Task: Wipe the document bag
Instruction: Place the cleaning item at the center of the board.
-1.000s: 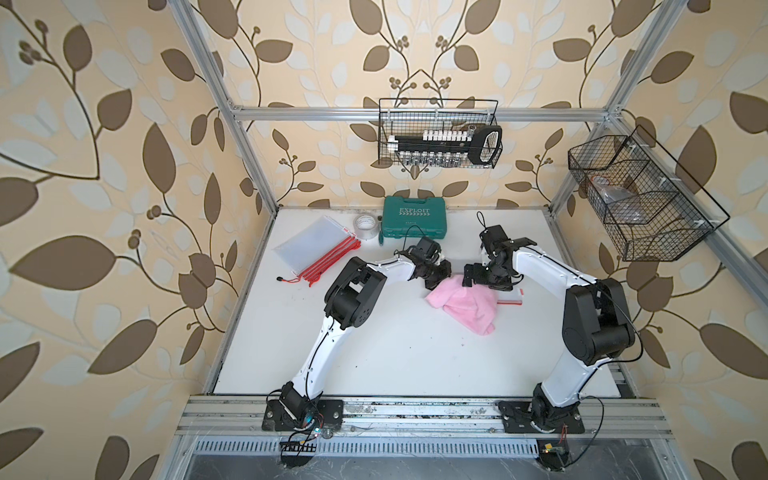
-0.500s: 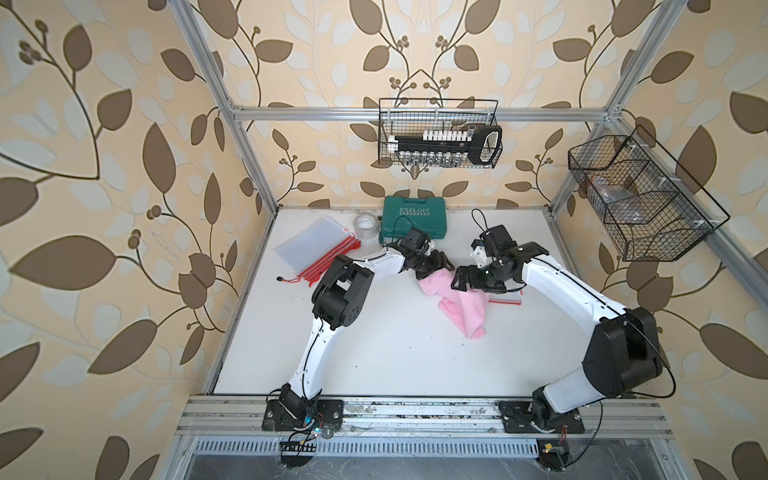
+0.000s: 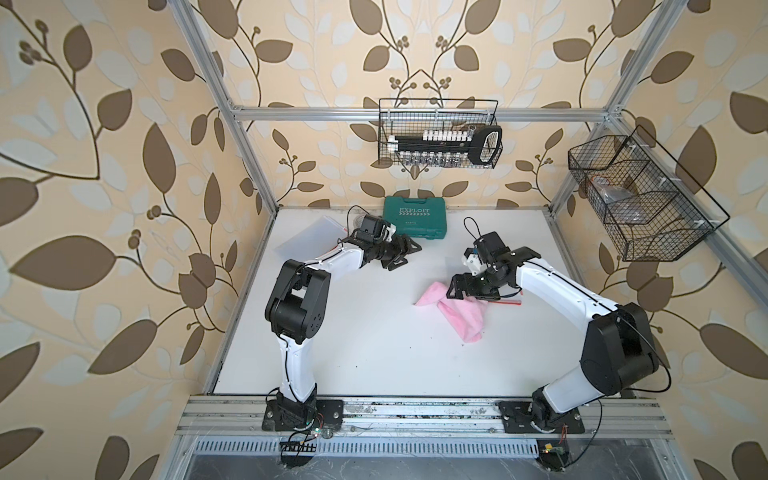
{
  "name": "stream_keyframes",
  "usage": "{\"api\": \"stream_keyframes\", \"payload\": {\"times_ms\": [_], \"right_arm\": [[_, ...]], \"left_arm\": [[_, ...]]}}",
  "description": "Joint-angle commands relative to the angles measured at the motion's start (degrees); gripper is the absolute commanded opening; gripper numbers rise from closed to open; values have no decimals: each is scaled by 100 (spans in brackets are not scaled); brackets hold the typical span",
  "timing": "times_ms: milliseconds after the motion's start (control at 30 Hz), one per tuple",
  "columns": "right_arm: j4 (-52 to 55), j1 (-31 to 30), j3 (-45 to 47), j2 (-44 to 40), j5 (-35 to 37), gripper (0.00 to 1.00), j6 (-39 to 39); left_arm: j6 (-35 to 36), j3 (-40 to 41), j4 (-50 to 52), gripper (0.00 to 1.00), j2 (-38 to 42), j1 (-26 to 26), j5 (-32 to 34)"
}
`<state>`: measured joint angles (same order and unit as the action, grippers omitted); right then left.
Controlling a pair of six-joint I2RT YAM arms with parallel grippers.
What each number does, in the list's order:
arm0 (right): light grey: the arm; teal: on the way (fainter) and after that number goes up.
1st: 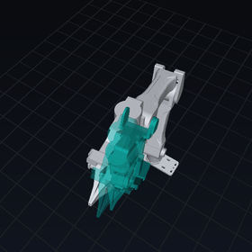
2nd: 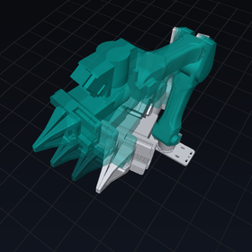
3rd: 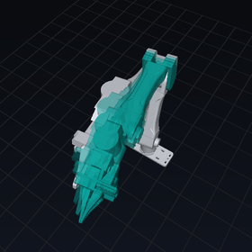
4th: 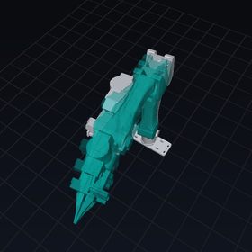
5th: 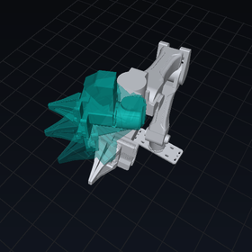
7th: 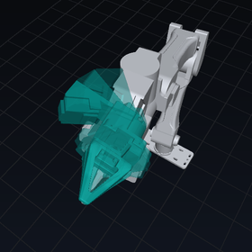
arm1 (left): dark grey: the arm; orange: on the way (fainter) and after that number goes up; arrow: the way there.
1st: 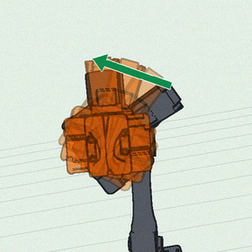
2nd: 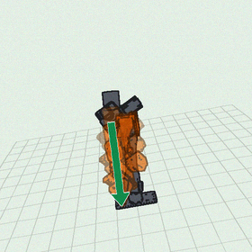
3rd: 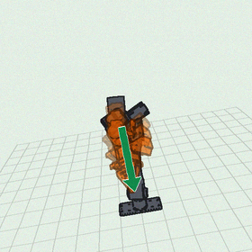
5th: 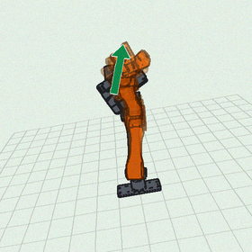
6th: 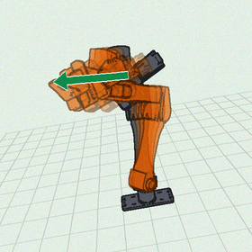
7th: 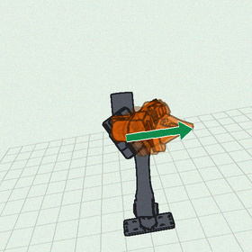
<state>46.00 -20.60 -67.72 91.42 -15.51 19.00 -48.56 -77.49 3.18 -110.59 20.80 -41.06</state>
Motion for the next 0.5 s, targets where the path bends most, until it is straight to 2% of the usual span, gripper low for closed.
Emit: {"api": "stream_keyframes", "payload": {"times_ms": [0, 133, 267, 467], "right_arm": [[-132, -45, -229, 276, -123, 94, -81], [-110, -64, -438, 517, -111, 94, -155], [-61, -135, -605, 656, -23, 94, -221], [-86, -217, -735, 736, -44, 94, -200]], "left_arm": [[-372, 410, -446, 78, 377, 74, -1011], [-506, 860, -265, 81, 600, 124, -1355], [-547, 969, 61, 81, 689, 274, -1554], [-85, 424, 773, 84, 243, 566, -1519]]}}
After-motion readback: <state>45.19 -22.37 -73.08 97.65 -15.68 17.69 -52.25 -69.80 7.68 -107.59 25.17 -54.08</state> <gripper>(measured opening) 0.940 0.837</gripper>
